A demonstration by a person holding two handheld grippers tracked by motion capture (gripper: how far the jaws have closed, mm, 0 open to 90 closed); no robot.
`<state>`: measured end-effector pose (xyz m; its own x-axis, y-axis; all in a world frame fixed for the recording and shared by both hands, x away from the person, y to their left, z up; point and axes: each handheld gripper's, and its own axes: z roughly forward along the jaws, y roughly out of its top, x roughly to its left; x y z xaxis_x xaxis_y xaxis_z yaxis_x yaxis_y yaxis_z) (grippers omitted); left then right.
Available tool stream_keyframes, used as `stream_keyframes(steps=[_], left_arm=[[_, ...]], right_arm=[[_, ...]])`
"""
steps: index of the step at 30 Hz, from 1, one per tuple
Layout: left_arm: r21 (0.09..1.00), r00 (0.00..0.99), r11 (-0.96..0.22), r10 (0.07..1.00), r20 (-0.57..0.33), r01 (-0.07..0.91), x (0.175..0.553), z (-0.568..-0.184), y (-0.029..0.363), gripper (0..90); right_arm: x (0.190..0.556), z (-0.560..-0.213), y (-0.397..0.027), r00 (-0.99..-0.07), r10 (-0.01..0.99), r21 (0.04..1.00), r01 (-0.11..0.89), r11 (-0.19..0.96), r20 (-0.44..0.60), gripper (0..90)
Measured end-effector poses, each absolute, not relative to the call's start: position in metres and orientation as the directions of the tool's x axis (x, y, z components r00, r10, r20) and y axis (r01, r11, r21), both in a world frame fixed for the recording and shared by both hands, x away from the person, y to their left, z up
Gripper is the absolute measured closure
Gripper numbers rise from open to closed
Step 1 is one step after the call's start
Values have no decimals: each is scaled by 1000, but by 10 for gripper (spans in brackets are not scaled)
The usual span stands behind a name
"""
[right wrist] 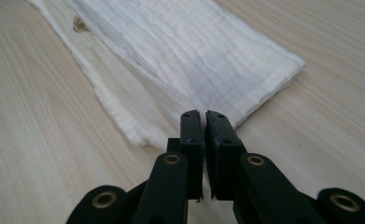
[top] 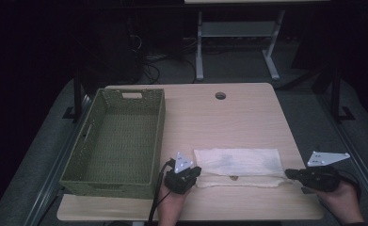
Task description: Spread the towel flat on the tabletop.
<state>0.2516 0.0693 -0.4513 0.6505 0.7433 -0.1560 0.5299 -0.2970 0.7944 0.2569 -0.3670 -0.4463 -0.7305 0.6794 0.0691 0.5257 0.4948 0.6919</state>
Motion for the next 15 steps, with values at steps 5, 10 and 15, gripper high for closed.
stream_keyframes(steps=[5, 10, 15], left_arm=[[803, 658, -286, 734, -166, 522, 249, -445, 73, 838], [816, 667, -277, 726, -167, 507, 250, -437, 71, 791], [813, 677, -292, 718, -161, 504, 258, -437, 68, 783]], right_arm=[[251, -441, -371, -724, 686, 724, 514, 460, 78, 787], [249, -436, -369, -726, 683, 745, 496, 445, 75, 780], [256, -443, -359, -751, 657, 722, 492, 486, 70, 797]])
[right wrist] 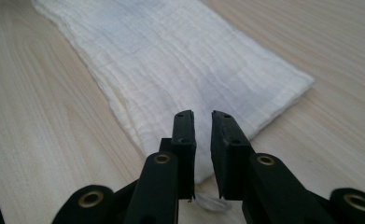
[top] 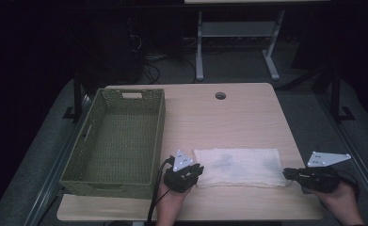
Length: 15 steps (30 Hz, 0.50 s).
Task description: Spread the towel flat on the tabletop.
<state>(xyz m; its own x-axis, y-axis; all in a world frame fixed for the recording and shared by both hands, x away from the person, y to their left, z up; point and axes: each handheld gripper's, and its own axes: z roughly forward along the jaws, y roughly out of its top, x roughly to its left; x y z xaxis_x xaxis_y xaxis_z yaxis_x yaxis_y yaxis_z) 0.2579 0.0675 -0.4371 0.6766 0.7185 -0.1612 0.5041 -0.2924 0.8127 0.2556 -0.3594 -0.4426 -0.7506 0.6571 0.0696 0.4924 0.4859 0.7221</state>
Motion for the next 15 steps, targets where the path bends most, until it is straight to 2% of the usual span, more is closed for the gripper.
stream_keyframes(steps=[6, 15], left_arm=[[796, 684, -322, 713, -152, 512, 282, -447, 56, 770], [784, 678, -377, 732, -73, 492, 320, -449, 50, 663]], right_arm=[[271, -447, -350, -754, 655, 704, 493, 510, 54, 810], [308, -446, -345, -731, 682, 719, 490, 493, 31, 797]])
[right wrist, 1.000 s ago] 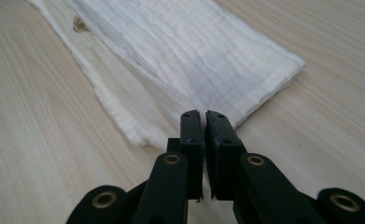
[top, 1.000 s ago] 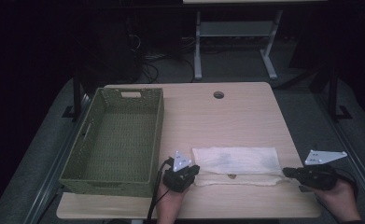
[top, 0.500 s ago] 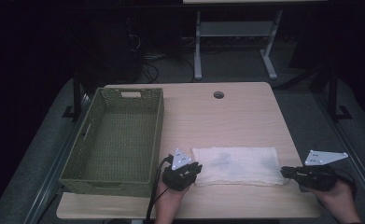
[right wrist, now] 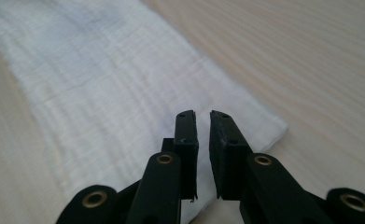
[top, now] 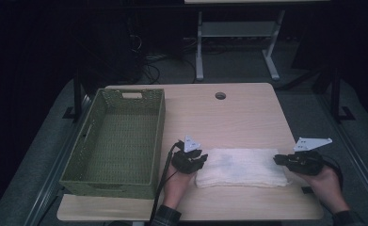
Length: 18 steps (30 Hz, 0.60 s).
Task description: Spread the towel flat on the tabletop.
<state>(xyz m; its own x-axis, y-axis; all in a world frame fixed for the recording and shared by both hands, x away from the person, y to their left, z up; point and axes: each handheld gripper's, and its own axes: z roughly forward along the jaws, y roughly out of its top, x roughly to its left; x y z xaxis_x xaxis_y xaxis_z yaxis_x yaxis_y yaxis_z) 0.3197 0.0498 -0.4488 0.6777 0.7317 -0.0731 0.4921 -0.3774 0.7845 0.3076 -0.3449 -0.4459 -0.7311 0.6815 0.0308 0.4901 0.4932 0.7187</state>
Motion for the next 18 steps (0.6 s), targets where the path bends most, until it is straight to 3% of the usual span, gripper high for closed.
stream_keyframes(steps=[9, 18], left_arm=[[768, 656, -386, 752, -58, 511, 345, -453, 53, 602], [746, 638, -387, 767, -66, 542, 353, -462, 60, 568]], right_arm=[[348, -455, -350, -670, 741, 692, 557, 459, 47, 752], [360, -470, -358, -646, 756, 671, 607, 425, 104, 729]])
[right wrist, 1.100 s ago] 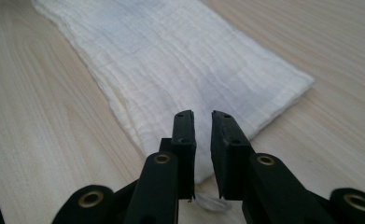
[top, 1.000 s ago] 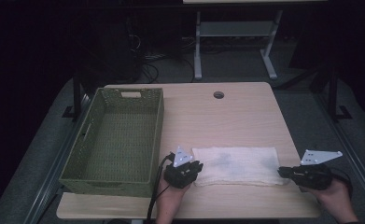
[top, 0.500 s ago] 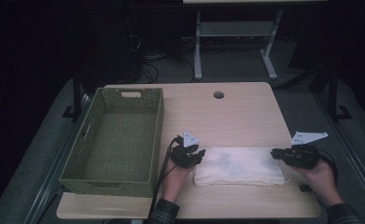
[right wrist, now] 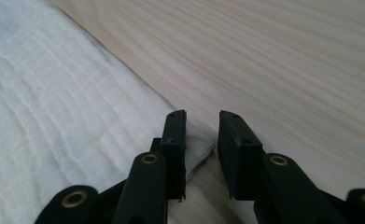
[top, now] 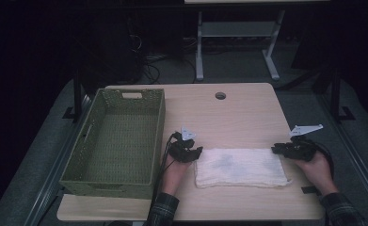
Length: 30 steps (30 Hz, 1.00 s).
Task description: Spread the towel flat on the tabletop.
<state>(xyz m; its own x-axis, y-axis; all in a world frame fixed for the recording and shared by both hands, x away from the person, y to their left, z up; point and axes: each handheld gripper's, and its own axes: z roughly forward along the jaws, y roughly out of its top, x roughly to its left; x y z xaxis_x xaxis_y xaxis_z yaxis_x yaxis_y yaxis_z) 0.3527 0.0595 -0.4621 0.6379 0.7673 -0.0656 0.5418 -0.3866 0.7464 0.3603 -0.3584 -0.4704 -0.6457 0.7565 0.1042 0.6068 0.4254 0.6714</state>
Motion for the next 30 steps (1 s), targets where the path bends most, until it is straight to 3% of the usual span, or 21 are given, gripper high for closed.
stream_keyframes(steps=[8, 12, 16, 18, 30], left_arm=[[720, 633, -422, 774, -31, 551, 355, -470, 60, 601], [731, 637, -408, 769, -48, 548, 354, -473, 60, 665], [736, 650, -398, 756, -75, 548, 355, -474, 60, 820], [735, 651, -399, 755, -76, 548, 356, -473, 60, 843], [774, 597, -340, 800, -60, 533, 380, -456, 62, 850]], right_arm=[[359, -471, -357, -651, 749, 671, 611, 421, 122, 829], [358, -471, -356, -651, 750, 670, 610, 424, 118, 834], [358, -470, -356, -656, 747, 669, 604, 434, 107, 842], [358, -469, -354, -655, 750, 665, 603, 440, 98, 849], [380, -458, -353, -637, 770, 685, 574, 448, 31, 862]])
